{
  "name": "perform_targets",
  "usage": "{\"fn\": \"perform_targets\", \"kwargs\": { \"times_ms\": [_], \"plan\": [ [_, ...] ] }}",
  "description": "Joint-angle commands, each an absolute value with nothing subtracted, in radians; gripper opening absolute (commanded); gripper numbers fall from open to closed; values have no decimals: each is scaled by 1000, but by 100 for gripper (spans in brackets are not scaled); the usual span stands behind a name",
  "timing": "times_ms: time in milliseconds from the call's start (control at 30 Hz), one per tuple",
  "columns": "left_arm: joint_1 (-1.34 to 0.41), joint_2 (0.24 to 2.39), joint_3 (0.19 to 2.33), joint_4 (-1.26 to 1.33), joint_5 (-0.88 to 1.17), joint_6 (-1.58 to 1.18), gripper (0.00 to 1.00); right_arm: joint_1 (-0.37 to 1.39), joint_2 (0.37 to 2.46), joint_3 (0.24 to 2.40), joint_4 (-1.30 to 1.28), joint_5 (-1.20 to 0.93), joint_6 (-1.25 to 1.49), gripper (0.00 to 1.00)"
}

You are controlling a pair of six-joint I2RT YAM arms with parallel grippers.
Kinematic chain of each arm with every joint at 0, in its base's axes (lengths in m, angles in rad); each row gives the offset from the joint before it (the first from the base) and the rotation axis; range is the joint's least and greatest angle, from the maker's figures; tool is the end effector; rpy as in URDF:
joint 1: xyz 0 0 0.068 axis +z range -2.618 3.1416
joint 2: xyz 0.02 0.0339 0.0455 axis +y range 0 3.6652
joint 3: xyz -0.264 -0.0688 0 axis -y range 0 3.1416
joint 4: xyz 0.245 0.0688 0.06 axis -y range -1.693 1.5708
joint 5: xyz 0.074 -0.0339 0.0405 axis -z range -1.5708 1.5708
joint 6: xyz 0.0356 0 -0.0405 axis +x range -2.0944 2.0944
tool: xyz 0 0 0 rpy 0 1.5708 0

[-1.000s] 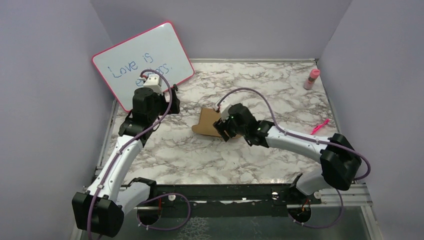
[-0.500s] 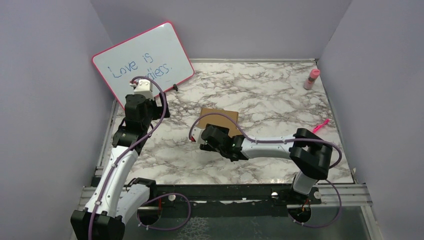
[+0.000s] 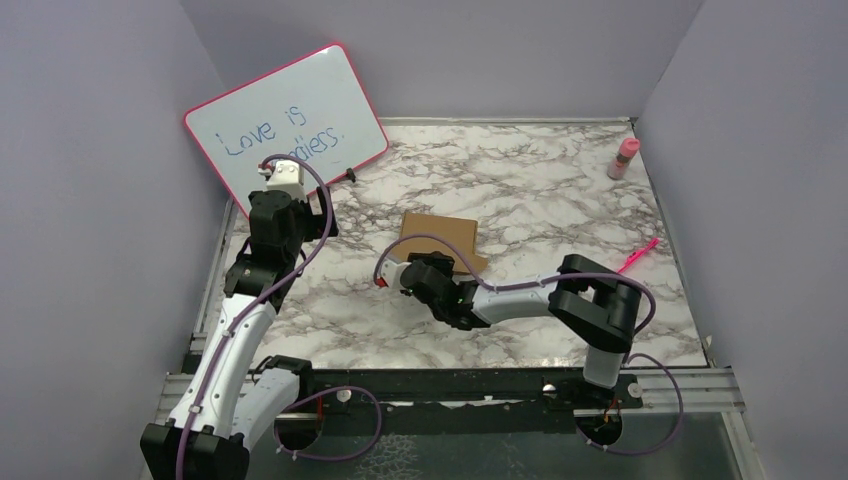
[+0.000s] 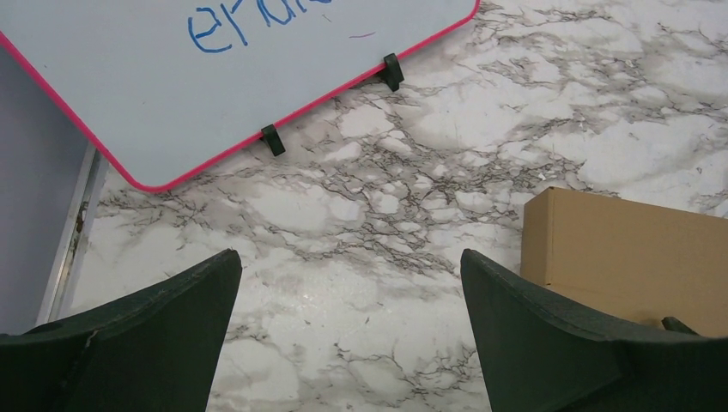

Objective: Fold the paper box

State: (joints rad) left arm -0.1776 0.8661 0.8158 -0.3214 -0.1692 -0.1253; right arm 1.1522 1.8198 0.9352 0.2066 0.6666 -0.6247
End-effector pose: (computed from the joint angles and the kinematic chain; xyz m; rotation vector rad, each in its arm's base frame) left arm 0.1963 -0.0291 0.3226 -0.0615 1.9361 -0.0373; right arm 0.1689 0.3256 0.1539 -1.4023 1.5853 -0.4374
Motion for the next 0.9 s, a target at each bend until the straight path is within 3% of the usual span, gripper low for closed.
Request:
{"fn": "perform_targets", "kwargs": {
  "times_ms": [0, 200, 600, 867],
  "plan": [
    [-172, 845, 805, -314, -189, -112, 99, 1158, 1875, 909, 323, 725, -663, 48],
    [-173, 844, 800, -305, -177, -112, 99, 1158, 1932, 892, 412, 757, -700, 42],
    [-173, 838, 795, -283, -141, -110, 99, 1158, 1804, 921, 341, 734, -705, 2],
    [-174, 834, 799, -264, -55, -120, 99, 1151, 1715, 1046, -21, 557, -570, 1]
  ]
}}
